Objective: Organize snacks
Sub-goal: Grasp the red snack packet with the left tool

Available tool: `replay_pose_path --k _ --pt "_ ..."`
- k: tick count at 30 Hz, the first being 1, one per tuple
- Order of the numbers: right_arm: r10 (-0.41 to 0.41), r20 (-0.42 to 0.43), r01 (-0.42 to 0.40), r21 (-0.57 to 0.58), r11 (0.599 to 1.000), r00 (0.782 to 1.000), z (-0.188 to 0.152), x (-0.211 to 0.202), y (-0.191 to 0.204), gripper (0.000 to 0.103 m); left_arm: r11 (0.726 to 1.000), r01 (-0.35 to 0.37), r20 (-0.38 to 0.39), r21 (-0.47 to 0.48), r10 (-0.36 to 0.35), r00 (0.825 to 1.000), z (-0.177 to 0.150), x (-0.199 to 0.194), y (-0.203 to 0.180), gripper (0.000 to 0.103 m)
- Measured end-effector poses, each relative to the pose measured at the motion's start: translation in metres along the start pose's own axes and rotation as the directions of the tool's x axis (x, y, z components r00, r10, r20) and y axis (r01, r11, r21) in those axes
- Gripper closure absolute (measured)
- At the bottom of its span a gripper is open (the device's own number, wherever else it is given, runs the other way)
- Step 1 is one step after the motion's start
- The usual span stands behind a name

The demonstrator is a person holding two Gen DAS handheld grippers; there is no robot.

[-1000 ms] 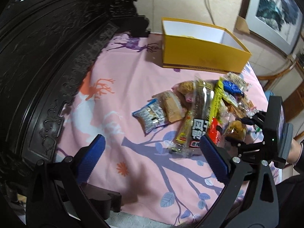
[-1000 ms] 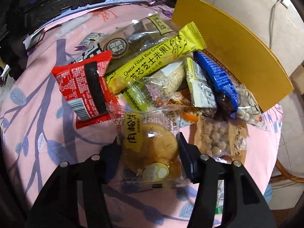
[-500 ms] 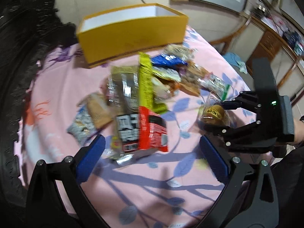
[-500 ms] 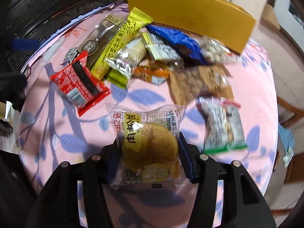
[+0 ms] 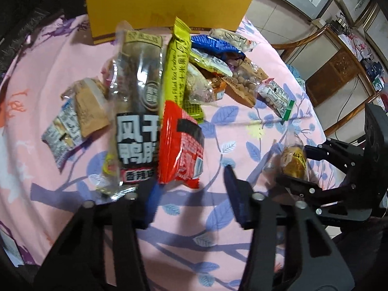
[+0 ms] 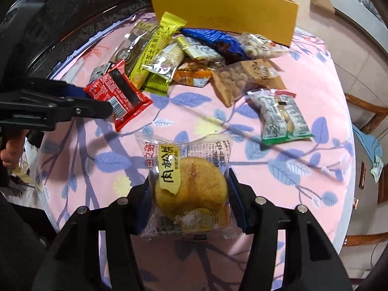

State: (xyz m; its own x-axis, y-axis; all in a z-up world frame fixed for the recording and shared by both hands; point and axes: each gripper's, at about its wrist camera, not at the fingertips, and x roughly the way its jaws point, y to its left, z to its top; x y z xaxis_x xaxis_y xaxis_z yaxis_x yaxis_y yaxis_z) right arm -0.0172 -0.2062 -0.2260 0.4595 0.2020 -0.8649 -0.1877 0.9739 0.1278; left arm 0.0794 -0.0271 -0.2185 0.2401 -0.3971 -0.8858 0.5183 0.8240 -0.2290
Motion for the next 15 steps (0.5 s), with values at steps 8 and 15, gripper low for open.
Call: replay_pose_path --k 8,15 --pt "0.000 0.000 0.000 0.045 0.999 1.000 -0.008 -0.003 -0.009 0.046 1.000 -0.009 -0.009 -0.004 0.009 1.000 0.008 0.010 -0.009 0.075" --pt "0.000 0.016 -0.001 0.045 0.999 1.000 -0.007 -0.007 -0.009 0.046 0.999 -0.025 -0.003 0.029 0.025 1.000 0.024 0.020 -0.019 0.075"
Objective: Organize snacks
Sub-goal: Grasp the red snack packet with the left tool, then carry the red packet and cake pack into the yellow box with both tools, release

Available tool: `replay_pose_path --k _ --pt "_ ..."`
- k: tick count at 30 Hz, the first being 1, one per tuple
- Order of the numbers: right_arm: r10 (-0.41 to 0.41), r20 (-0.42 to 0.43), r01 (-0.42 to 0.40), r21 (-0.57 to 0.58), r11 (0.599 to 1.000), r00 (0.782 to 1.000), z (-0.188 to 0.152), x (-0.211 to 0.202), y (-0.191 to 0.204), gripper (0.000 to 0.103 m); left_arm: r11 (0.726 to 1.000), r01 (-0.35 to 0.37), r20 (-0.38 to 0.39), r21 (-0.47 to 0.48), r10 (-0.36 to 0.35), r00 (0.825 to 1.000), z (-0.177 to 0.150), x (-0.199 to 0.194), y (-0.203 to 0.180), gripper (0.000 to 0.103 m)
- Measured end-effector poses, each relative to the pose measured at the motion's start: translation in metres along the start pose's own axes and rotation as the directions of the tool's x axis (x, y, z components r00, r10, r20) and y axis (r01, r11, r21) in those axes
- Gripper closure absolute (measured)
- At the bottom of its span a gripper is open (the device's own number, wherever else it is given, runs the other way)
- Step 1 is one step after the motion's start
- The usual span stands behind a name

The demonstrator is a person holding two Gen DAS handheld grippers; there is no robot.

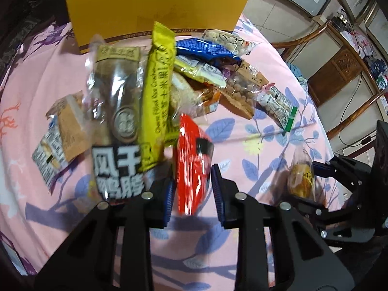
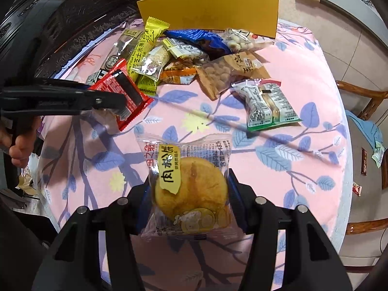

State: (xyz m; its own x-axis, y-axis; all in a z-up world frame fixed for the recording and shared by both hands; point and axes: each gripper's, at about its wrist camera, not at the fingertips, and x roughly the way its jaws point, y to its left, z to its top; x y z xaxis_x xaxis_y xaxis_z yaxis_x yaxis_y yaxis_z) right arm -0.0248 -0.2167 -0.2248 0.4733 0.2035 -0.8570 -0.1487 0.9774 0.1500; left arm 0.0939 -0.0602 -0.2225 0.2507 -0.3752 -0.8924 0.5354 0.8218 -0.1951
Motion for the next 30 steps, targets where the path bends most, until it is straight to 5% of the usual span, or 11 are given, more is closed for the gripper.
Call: replay_pose_path --k 12,20,30 --pt "-0.011 0.038 0.011 -0.003 1.000 0.999 0.016 -0.005 0.000 0.047 1.000 0.026 0.043 0.017 -0.027 0.999 -0.001 -0.023 -0.005 0.080" --pt "-0.001 0.094 0.005 -0.041 0.999 0.996 0.048 -0.017 0.008 0.047 0.999 0.030 0.167 -0.013 -0.028 0.986 0.012 -0.078 0.007 0.080" --pt "0.000 0.291 0.016 -0.051 0.999 0.957 0.160 -0.056 -0.004 0.047 0.999 0.020 0.405 -0.032 -0.005 0.914 0.104 -0.150 0.036 0.080"
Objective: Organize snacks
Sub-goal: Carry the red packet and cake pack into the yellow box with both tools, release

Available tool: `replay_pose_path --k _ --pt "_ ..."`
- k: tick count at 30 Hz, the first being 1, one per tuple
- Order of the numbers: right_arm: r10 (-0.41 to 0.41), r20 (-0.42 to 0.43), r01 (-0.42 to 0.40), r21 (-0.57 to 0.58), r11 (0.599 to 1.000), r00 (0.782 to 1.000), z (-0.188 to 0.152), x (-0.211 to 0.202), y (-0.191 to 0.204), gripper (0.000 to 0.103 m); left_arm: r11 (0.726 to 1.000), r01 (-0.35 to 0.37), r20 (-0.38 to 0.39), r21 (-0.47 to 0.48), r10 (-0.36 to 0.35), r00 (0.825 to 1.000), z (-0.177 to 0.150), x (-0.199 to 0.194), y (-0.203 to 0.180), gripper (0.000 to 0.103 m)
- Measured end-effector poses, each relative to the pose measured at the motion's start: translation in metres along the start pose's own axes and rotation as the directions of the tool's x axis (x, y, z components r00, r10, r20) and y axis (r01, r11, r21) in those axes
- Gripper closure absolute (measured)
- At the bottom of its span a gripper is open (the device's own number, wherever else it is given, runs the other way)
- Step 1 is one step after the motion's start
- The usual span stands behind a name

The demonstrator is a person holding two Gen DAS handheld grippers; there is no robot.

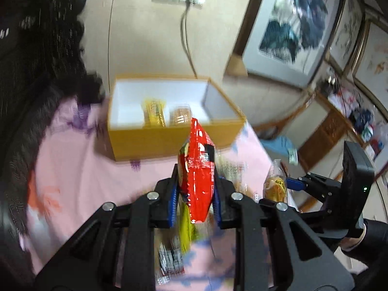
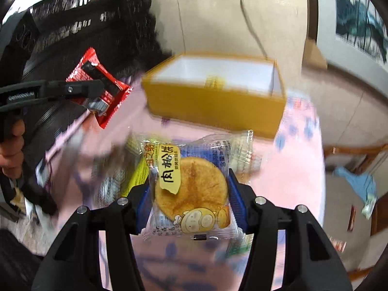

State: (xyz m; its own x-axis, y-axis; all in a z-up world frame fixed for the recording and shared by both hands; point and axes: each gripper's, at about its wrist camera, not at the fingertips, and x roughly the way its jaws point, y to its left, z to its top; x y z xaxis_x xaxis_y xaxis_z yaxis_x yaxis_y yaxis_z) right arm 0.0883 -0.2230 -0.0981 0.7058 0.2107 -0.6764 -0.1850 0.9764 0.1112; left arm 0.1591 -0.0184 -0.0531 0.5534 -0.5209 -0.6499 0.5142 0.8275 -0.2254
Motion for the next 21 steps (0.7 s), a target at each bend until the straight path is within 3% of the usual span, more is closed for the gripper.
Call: replay_pose_path --k 5,9,14,19,20,21 --pt "-0.041 0.104 0.036 0.047 0.998 0.994 0.070 0.002 -0.022 0.047 0.999 -0.025 0.090 0.029 0.023 0.996 0.072 0.012 0.006 0.080" --pt "-0.076 0.148 0.066 0.076 0.995 0.986 0.118 0.015 -0.040 0.047 0.999 -0.032 0.119 0.021 0.029 0.992 0.111 0.032 0.008 0.080" --pt "-0.110 0.129 0.098 0.094 0.991 0.985 0.158 0.048 -0.057 0.047 0.999 -0.038 0.127 -0.005 0.039 0.991 0.148 0.064 0.022 0.080" --pt "-0.138 0.096 0.129 0.086 0.988 0.986 0.173 0.082 -0.062 0.047 0.997 -0.070 0.095 -0.030 0.072 0.993 0.172 0.104 0.037 0.080" --pt "-0.149 0.087 0.141 0.088 0.986 0.985 0.176 0.090 -0.063 0.046 0.996 -0.086 0.084 -0.036 0.089 0.992 0.175 0.111 0.039 0.077" --pt "-0.155 0.086 0.148 0.089 0.985 0.984 0.178 0.095 -0.065 0.045 0.993 -0.106 0.080 -0.042 0.109 0.991 0.176 0.115 0.041 0.067"
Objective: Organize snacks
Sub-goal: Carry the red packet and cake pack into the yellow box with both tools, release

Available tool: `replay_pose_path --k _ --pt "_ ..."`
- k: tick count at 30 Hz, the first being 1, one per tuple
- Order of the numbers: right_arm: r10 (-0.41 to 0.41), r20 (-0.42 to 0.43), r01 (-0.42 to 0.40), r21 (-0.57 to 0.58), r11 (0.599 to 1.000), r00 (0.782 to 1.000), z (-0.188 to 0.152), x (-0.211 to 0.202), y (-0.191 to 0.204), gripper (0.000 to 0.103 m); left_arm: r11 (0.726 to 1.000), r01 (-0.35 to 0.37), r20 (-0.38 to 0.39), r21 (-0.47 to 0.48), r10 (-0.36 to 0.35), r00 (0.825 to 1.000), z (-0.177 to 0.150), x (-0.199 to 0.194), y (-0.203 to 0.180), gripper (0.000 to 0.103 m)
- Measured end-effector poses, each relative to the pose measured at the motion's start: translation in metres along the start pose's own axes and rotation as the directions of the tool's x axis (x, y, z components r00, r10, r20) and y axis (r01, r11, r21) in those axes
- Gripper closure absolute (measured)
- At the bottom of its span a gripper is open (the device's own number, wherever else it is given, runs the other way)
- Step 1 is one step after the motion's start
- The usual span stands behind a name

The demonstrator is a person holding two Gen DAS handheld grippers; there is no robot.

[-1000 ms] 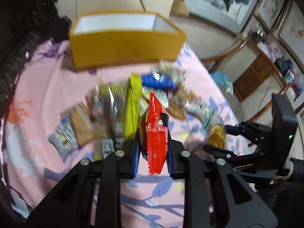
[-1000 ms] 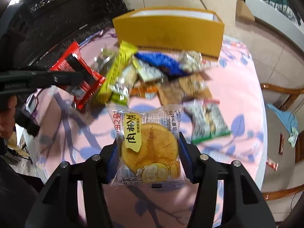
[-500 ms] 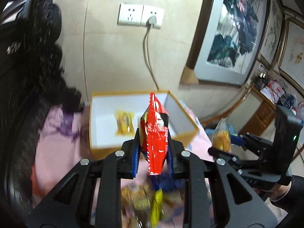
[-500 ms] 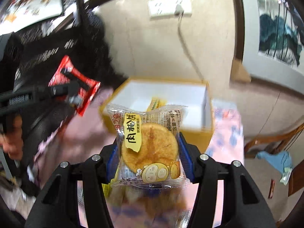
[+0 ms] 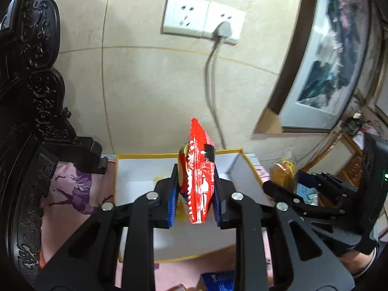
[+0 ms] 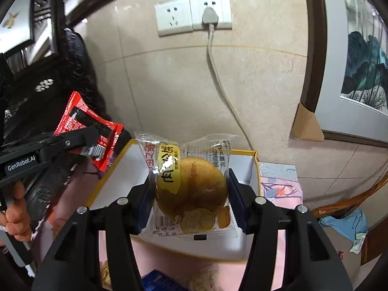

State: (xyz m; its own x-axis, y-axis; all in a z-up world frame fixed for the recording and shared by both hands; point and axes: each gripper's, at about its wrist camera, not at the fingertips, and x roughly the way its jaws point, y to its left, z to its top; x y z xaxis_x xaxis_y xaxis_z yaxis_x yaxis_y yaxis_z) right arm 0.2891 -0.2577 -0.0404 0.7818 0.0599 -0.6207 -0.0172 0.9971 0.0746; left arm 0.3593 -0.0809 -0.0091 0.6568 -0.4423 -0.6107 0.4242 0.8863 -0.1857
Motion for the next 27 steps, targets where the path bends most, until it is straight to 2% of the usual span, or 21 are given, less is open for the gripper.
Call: replay_pose_path --k 1,2,3,4,10,24,27 --pt "-0.012 0.000 0.012 -0.002 1.000 1.000 0.001 0.005 0.000 0.042 0.999 -0.040 -0.004 -0.012 0.040 0.999 0.002 0.005 0.002 0.035" --pt "-0.024 0.001 0.024 -0.004 1.000 1.000 0.001 0.007 0.001 0.039 0.998 -0.065 0.009 -0.021 0.066 0.998 0.001 0.004 0.004 0.018" --pt "-0.032 0.006 0.032 -0.004 0.999 0.999 0.003 0.008 0.002 0.033 0.995 -0.094 0.054 -0.034 0.096 0.994 0.001 0.000 0.006 0.018" --pt "-0.040 0.015 0.041 -0.003 0.999 0.999 0.003 0.008 0.002 0.033 0.995 -0.091 0.065 -0.033 0.093 0.994 0.000 -0.002 0.006 0.017" --pt "-0.050 -0.004 0.050 -0.007 0.999 0.999 -0.001 0.010 0.004 0.033 0.996 -0.080 0.045 -0.040 0.082 0.996 -0.011 -0.007 0.009 0.016" --pt "-0.045 -0.014 0.044 -0.045 0.998 0.999 -0.034 -0.044 0.007 0.033 0.994 -0.048 0.051 -0.100 0.054 0.997 -0.044 -0.064 0.000 0.010" --pt "-0.042 -0.023 0.041 -0.064 0.997 0.999 -0.053 -0.057 0.001 0.033 0.991 -0.040 0.052 -0.125 0.047 0.998 -0.057 -0.082 0.003 0.004"
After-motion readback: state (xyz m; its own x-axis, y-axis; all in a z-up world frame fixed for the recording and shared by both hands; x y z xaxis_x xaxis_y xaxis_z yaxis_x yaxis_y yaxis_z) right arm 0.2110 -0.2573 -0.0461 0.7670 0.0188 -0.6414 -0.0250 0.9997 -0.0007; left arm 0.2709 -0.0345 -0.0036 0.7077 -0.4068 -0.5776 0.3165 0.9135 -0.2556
